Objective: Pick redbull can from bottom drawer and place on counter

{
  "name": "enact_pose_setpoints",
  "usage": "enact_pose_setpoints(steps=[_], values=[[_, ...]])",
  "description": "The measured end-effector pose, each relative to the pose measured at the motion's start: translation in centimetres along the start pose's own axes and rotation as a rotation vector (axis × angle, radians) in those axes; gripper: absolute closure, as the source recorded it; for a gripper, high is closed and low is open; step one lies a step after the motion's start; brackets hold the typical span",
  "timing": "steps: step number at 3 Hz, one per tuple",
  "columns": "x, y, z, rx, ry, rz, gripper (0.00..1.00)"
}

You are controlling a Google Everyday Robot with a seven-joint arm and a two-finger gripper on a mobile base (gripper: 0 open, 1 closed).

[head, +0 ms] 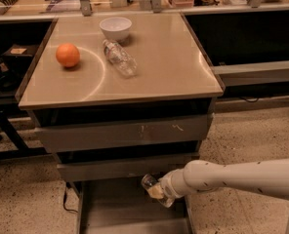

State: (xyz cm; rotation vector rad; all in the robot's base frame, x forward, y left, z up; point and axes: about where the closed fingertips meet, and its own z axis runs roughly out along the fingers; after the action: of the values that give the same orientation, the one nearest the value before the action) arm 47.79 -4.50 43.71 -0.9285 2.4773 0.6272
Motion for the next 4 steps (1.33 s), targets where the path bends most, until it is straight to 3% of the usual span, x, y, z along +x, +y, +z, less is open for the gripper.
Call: enact_pose_setpoints(steps=[1,2,4], values=[[0.0,0.0,0.0,0.000,0.000,0.000,1.00],[-1.5,0.2,-2.7,0.036,-0.007,-0.003,1.00],[-6.3,2.1,-14.1,0.170,-0.064,-0.026,1.00]])
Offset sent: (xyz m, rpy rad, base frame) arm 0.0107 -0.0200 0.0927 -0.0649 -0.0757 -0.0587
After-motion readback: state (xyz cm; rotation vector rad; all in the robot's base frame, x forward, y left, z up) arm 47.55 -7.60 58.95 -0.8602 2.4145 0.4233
